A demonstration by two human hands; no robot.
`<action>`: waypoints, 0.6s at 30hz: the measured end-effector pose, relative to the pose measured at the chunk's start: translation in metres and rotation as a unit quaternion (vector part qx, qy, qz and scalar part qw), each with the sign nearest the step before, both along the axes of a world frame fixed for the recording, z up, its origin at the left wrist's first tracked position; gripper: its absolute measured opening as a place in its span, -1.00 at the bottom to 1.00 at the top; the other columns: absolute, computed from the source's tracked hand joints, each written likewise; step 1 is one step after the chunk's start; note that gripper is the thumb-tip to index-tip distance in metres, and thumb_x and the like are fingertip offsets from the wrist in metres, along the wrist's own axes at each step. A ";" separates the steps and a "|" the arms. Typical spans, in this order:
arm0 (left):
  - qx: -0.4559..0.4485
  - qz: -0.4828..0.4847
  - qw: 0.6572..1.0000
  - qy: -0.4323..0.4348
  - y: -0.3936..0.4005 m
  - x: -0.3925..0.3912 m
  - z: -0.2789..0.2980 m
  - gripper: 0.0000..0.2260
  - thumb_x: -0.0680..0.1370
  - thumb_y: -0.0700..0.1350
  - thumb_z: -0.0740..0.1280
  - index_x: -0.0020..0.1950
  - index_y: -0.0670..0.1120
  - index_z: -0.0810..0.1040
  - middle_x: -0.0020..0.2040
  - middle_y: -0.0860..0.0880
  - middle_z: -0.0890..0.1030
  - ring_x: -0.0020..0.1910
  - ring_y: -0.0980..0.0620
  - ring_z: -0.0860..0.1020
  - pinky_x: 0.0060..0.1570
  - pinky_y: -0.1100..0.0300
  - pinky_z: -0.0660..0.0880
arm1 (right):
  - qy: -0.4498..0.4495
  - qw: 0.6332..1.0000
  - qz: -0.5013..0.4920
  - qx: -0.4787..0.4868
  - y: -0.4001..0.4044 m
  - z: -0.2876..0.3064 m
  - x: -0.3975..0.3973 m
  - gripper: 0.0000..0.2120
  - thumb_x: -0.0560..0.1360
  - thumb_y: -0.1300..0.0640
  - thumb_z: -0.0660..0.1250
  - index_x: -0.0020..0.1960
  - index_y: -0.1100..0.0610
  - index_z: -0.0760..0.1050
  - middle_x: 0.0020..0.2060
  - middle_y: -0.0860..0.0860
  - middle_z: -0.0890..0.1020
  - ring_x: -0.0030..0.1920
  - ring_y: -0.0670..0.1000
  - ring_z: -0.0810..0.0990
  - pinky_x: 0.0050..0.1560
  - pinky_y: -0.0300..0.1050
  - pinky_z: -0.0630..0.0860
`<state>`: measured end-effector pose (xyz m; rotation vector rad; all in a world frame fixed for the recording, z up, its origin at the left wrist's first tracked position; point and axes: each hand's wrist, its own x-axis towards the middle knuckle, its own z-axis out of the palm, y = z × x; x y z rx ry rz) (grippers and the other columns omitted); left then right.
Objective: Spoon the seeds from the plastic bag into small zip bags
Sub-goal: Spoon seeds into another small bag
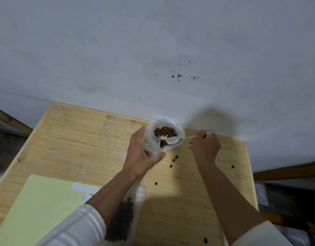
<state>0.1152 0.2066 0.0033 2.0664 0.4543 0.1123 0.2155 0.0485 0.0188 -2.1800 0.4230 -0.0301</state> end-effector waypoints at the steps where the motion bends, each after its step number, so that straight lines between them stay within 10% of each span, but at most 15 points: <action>1: 0.001 -0.001 1.000 0.000 0.000 0.000 0.000 -0.03 0.26 0.09 0.56 0.51 0.01 0.06 0.41 0.03 0.23 0.27 0.26 0.21 0.23 0.36 0.21 | 0.023 1.000 -0.009 -0.007 0.002 -0.010 0.004 -0.51 0.40 -0.07 -0.09 -0.21 0.21 0.51 -0.32 0.12 0.64 -0.22 0.21 0.63 -0.04 0.09 0.56; 9: 0.001 -0.001 1.000 0.001 0.001 0.002 -0.003 -0.05 0.28 0.06 0.56 0.51 0.00 0.07 0.41 0.03 0.23 0.26 0.27 0.21 0.21 0.41 0.19 | 0.139 0.961 -0.167 0.173 0.029 -0.029 0.011 -0.68 0.56 0.08 0.13 -0.24 0.25 0.49 -0.44 0.03 0.65 -0.23 0.07 0.68 -0.02 -0.05 0.57; 18: -0.005 0.004 1.000 0.002 0.003 0.003 -0.004 -0.04 0.27 0.05 0.57 0.51 -0.01 0.07 0.41 0.04 0.23 0.27 0.27 0.21 0.23 0.41 0.17 | 0.110 0.876 -0.201 0.424 0.010 0.002 -0.008 -0.81 0.59 0.27 0.17 -0.19 0.27 0.38 -0.34 0.20 0.59 -0.54 -0.05 0.61 -0.48 -0.27 0.57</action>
